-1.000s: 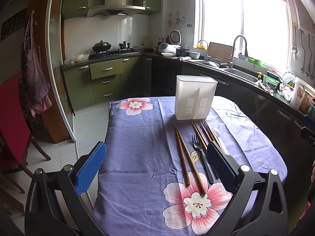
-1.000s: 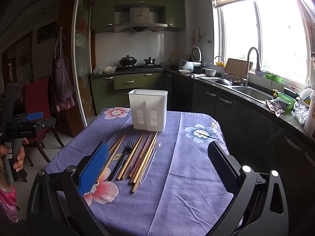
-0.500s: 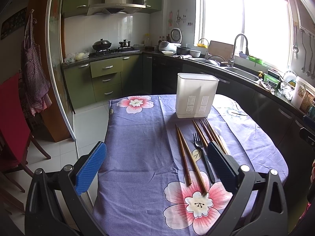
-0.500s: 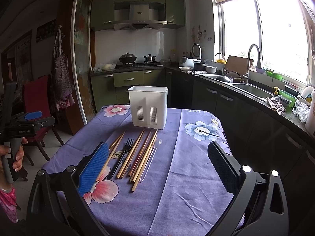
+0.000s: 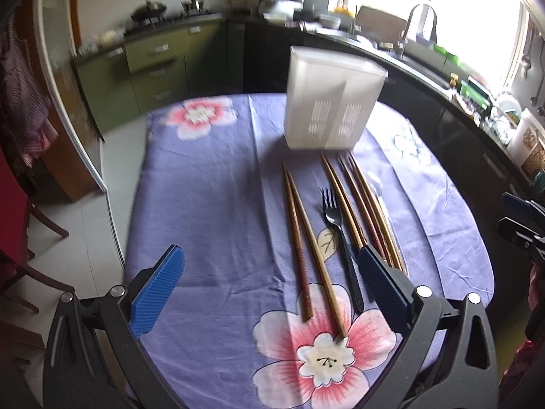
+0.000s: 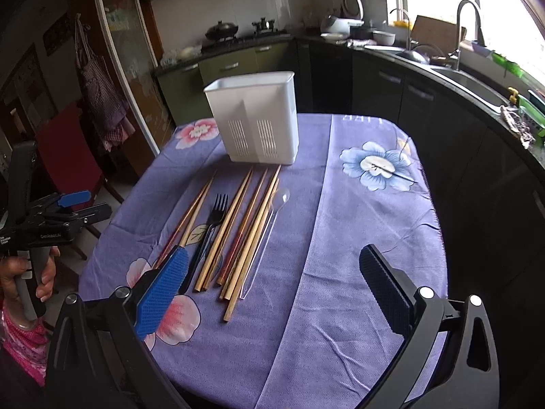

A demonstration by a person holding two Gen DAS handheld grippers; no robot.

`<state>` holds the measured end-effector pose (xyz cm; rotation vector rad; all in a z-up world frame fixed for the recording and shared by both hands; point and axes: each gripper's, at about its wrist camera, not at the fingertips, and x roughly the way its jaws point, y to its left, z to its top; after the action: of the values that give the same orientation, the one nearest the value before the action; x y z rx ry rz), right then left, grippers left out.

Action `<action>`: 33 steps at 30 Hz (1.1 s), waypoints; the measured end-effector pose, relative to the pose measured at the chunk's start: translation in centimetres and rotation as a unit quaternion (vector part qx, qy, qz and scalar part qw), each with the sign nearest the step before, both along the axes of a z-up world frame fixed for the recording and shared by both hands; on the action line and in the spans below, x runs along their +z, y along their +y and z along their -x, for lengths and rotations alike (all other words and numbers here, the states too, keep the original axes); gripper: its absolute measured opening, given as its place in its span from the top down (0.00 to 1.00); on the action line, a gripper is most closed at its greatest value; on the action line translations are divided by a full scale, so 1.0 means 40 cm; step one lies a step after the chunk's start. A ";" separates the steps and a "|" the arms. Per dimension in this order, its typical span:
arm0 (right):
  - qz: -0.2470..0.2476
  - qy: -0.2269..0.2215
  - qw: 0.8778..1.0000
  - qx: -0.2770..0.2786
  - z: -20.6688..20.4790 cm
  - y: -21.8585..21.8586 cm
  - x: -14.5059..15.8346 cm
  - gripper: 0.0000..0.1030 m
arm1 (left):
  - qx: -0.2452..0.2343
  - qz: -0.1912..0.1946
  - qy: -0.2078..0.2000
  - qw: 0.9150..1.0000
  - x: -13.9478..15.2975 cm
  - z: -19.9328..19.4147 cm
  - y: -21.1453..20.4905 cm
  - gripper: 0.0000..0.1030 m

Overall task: Organize utensils
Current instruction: 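Grasp the black fork with the left gripper while the right gripper grasps the clear plastic spoon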

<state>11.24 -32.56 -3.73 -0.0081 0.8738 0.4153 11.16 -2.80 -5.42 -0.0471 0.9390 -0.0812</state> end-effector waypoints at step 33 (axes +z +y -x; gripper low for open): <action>0.076 0.154 0.985 -0.001 -0.290 0.035 -0.161 0.50 | -0.018 -0.050 0.208 0.977 -0.232 -0.276 -0.286 0.91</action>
<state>22.82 -31.18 -10.16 -0.0855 1.2087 0.3510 22.21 -14.24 -14.68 0.0491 1.3610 -0.0590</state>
